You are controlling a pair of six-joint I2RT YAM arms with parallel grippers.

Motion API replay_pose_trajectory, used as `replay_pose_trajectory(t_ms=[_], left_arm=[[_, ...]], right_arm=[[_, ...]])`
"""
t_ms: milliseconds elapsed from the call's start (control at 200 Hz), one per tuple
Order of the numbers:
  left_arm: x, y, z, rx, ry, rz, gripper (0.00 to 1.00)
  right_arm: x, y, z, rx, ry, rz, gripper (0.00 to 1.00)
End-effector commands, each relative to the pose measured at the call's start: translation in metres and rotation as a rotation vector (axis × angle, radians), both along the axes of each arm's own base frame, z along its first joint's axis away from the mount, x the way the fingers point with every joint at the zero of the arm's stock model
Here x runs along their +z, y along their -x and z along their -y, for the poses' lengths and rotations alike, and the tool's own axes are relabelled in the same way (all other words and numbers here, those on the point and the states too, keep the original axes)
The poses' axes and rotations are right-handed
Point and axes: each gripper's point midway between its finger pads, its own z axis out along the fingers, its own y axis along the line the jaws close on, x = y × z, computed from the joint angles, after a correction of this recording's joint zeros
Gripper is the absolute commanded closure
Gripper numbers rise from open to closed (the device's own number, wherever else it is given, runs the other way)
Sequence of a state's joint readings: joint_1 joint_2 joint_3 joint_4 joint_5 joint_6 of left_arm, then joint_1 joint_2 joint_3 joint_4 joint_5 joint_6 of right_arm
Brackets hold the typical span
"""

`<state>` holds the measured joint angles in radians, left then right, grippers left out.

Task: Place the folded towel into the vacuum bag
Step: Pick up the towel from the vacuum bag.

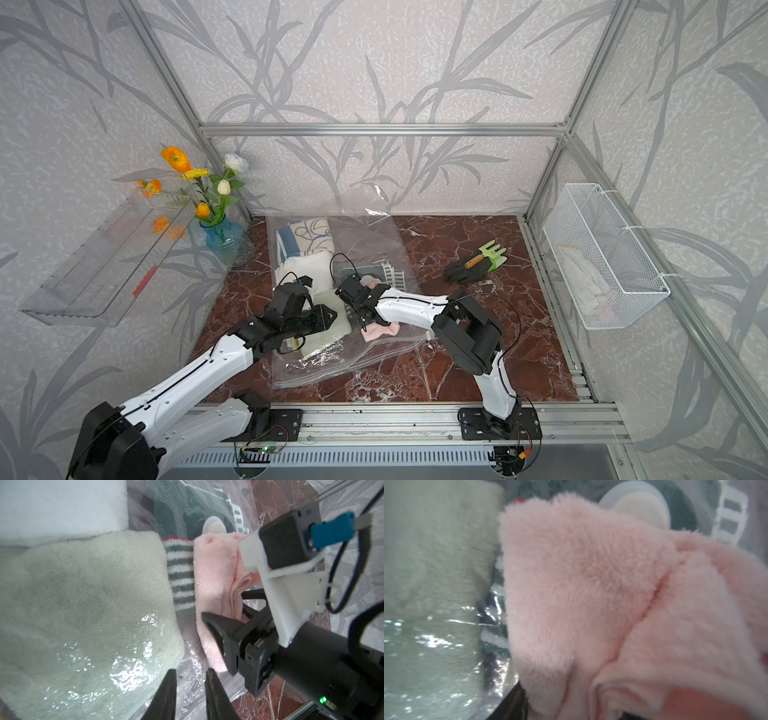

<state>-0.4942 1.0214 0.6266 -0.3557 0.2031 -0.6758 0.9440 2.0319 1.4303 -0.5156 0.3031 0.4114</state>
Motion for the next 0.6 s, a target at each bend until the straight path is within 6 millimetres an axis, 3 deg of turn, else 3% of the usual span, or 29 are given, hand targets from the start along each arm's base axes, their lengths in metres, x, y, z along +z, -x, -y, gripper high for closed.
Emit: replay_pose_trajectory(t_ms=[0, 80, 140, 365, 485, 595], left_arm=[[0.002, -0.001, 0.003, -0.031, -0.010, -0.014, 0.73], [0.002, -0.001, 0.008, -0.054, -0.013, -0.026, 0.72], [0.002, -0.002, 0.011, -0.069, -0.024, -0.021, 0.70], [-0.003, -0.002, 0.033, -0.186, -0.122, -0.022, 0.56], [-0.002, -0.001, 0.054, -0.268, -0.169, -0.013, 0.51], [-0.004, 0.002, 0.083, -0.364, -0.223, -0.005, 0.47]], right_arm=[[-0.056, 0.008, 0.079, -0.010, 0.323, -0.126, 0.61], [-0.048, -0.007, 0.086, -0.012, 0.311, -0.105, 0.77], [-0.037, -0.018, 0.084, -0.004, 0.247, -0.092, 0.83], [0.040, -0.051, 0.087, -0.022, -0.004, -0.021, 0.92], [0.075, -0.051, 0.108, -0.087, -0.163, -0.026, 0.94], [0.101, -0.043, 0.141, -0.170, -0.305, -0.039, 0.95]])
